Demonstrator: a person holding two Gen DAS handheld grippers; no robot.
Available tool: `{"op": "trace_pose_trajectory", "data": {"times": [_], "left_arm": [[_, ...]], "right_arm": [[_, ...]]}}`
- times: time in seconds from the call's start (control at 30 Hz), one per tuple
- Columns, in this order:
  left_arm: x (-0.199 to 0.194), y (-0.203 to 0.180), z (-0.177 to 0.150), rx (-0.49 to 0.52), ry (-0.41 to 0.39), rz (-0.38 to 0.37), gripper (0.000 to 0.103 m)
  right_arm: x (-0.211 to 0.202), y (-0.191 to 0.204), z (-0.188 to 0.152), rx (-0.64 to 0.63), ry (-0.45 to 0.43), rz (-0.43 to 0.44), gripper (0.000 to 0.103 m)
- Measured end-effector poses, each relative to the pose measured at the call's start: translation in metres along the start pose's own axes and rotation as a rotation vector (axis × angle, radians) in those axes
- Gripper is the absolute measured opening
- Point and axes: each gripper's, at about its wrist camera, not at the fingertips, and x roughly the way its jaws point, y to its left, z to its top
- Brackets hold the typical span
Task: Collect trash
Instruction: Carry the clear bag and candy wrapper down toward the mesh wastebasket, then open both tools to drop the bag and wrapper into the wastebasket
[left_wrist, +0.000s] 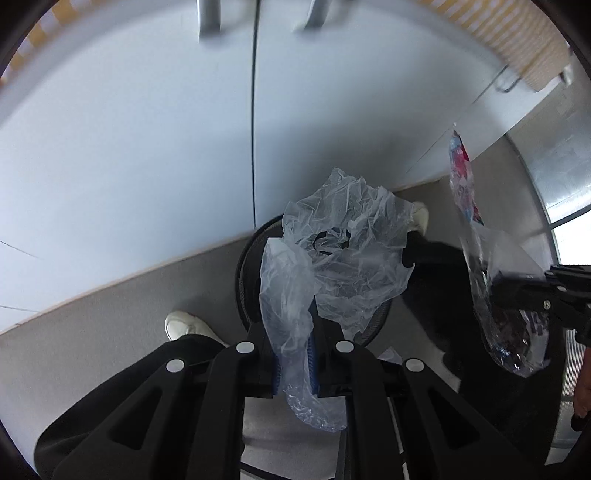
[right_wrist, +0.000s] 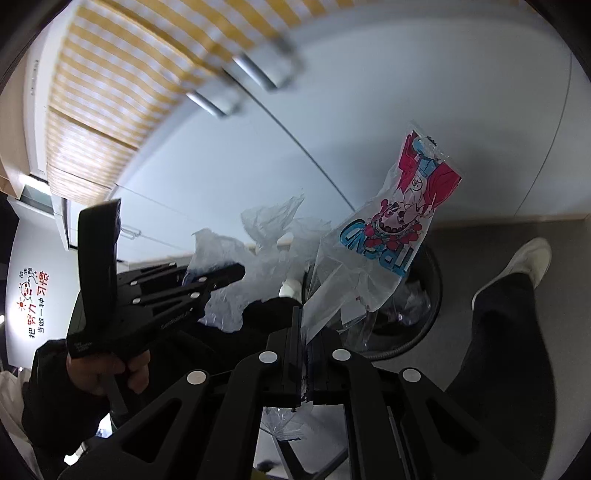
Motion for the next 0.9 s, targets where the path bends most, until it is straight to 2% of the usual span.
{"op": "trace_pose_trajectory", "data": {"times": [0.33,0.37,0.6,0.9], "left_arm": [[0.070,0.013,0.009,-0.060,0.137,-0.017,0.012],[0.069,0.014,0.001,-0.061,0.144,-0.018,0.012],[0.097,0.012,0.000,-0.052,0.212,-0.020,0.012],[0.106,-0.001,0.005,-0.047,0.250,-0.008,0.014]], "right_arm": [[0.070,-0.035,0.009,0.068,0.161,0.049,0.007],[0.078,-0.037,0.010,0.071,0.181,0.047,0.007],[0.111,-0.047,0.018,0.082,0.270,0.048,0.009],[0.126,-0.054,0.024,0.102,0.316,0.025,0.014]]}}
